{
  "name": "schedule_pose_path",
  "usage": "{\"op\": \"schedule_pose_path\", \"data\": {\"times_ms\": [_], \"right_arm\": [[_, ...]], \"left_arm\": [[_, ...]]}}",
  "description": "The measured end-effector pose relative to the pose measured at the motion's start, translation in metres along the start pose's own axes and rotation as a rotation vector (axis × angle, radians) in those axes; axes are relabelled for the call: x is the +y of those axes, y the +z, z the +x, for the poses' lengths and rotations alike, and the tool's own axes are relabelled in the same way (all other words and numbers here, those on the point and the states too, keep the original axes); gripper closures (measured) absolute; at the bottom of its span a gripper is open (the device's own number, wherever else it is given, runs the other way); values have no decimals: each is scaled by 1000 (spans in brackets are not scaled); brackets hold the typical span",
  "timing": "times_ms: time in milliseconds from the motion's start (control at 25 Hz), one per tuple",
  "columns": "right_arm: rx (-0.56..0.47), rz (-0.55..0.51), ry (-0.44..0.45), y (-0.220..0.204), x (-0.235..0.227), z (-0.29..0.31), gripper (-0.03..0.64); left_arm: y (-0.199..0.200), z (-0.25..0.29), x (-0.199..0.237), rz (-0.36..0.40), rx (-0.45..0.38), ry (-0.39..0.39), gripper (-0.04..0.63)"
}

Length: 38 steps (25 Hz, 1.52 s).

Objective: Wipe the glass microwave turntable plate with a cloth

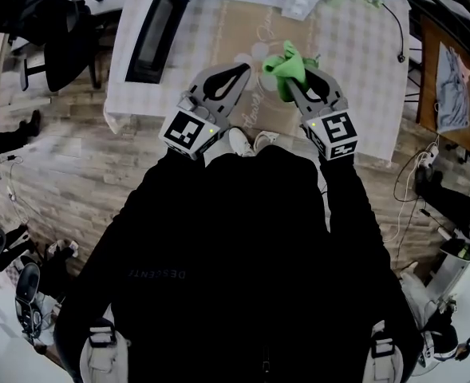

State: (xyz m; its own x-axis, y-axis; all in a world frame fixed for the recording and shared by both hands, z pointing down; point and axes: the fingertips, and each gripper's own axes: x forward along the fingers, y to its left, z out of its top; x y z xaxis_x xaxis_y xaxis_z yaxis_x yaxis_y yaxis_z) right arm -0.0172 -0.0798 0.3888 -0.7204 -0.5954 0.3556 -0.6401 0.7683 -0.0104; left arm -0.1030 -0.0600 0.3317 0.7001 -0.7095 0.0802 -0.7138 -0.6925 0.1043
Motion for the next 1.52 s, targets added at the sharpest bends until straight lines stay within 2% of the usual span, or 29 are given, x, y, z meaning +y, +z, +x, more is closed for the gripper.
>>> {"op": "schedule_pose_path", "data": {"times_ms": [280,680,920,1160,1320,1520], "right_arm": [[142,-64,50,-40,-21,40,502],[241,-104,119,-81,-43,91,504],[308,-176,169,-104,-52,122,515],[435,-268,215,-147,-52,150,514],[504,-289,244,-172,-52,165,511],[540,-322,246,-186,-58,187,511]], "left_arm": [[-19,23,24,4,-8,65,574],[-44,48,49,12,18,135,574],[-62,64,61,5,38,158,574],[-84,74,67,0,45,164,575],[-97,76,71,-10,74,186,575],[-110,77,78,-18,86,216,575]]}}
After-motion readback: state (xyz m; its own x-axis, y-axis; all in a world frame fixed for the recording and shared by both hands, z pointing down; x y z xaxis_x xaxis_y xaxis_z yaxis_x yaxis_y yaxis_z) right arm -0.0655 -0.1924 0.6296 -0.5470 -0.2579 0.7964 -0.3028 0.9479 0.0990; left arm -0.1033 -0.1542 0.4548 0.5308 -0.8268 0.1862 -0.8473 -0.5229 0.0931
